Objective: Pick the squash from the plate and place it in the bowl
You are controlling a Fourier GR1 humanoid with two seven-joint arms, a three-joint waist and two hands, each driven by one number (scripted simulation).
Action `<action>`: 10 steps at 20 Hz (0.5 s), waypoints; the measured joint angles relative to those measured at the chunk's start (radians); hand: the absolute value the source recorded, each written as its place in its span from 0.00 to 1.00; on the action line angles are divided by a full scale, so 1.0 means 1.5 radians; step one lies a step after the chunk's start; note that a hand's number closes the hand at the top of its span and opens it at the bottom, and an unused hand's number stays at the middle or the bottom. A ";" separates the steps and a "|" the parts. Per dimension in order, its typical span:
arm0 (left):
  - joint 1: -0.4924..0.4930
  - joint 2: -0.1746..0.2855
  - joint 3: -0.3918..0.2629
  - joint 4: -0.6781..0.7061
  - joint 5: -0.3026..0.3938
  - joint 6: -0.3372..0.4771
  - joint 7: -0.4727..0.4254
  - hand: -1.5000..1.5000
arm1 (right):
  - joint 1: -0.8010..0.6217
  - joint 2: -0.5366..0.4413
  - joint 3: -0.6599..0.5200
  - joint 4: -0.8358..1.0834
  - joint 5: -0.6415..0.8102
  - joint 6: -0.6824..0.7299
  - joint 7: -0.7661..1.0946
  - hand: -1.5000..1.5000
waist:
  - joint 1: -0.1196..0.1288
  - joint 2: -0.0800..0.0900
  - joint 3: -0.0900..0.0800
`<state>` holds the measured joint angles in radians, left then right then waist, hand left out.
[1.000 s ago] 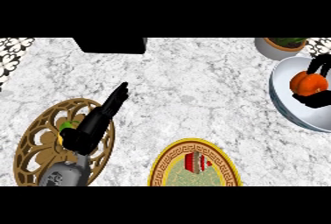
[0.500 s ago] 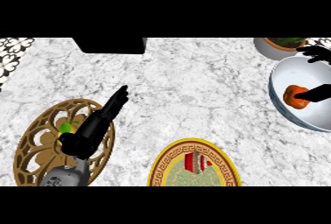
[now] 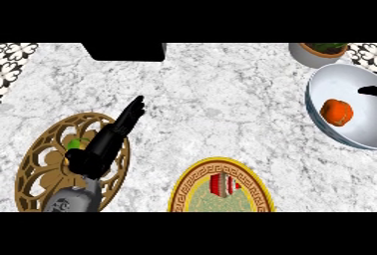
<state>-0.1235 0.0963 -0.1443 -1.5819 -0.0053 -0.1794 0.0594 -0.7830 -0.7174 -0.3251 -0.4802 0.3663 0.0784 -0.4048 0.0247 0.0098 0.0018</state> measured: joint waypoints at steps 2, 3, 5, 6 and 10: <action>-0.001 -0.002 -0.001 -0.005 0.001 -0.001 0.007 0.50 | -0.005 -0.029 -0.028 0.035 -0.020 0.022 -0.010 0.00 | 0.001 0.001 0.000; 0.002 -0.002 -0.003 -0.015 0.001 0.000 0.014 0.50 | -0.002 -0.049 -0.039 0.052 -0.027 0.035 -0.017 0.00 | 0.002 0.001 0.001; -0.001 -0.003 -0.003 -0.015 -0.001 0.002 0.012 0.50 | 0.002 -0.078 -0.064 0.086 -0.044 0.049 -0.029 0.00 | 0.004 0.003 0.001; -0.001 -0.001 0.001 -0.014 0.000 0.000 0.009 0.50 | 0.007 -0.093 -0.078 0.100 -0.053 0.057 -0.036 0.00 | 0.003 0.003 0.001; -0.009 -0.008 -0.005 -0.017 -0.006 0.007 0.019 0.50 | 0.029 -0.148 -0.122 0.150 -0.084 0.088 -0.071 0.00 | 0.006 0.006 0.003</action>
<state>-0.1364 0.0837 -0.1511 -1.6075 -0.0147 -0.1694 0.0876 -0.7397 -0.9394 -0.5077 -0.2552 0.2400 0.2098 -0.5109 0.0332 0.0188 0.0056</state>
